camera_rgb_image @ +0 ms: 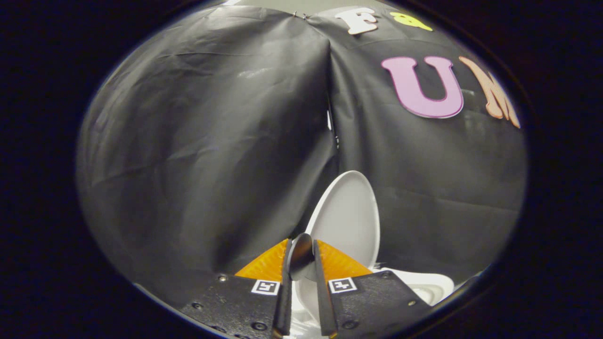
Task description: Open the toilet lid.
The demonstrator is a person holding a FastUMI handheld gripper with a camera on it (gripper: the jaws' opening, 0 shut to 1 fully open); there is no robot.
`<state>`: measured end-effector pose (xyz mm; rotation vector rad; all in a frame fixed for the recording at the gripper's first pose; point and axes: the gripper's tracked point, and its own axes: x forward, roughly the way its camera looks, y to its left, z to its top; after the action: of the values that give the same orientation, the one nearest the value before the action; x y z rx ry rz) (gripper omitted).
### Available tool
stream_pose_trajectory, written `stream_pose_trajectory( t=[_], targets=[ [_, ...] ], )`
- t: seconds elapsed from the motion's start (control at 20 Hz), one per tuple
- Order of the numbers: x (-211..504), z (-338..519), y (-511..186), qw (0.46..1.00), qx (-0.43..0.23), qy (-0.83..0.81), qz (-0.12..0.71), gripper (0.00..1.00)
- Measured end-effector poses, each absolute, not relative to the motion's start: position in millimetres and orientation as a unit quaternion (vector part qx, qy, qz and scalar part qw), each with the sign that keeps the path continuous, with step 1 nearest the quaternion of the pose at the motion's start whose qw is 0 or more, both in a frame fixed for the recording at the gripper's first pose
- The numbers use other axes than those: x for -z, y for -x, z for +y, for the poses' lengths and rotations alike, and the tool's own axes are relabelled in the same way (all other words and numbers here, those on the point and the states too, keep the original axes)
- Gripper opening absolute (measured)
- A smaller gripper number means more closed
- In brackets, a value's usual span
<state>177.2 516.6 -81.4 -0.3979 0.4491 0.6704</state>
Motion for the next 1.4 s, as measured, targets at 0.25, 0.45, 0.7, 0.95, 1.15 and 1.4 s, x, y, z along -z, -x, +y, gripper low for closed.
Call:
stream_pose_trajectory(
  t=[0.25,0.45,0.7,0.95,1.15,1.4],
  targets=[
    [40.5,498.0,-171.6,0.920,-0.325,0.176,0.134,0.38],
    [-9.4,458.0,-162.3,0.942,-0.282,0.167,0.074,0.47],
    [-69.7,378.6,-159.3,0.964,-0.229,0.134,0.033,0.54],
    [-96.4,256.0,-148.3,0.981,-0.141,0.130,-0.002,0.55],
    [-107.4,152.9,-130.8,0.991,-0.096,0.094,-0.024,0.60],
    [-103.9,22.8,-91.4,0.996,-0.025,0.085,-0.022,0.60]
  ],
)
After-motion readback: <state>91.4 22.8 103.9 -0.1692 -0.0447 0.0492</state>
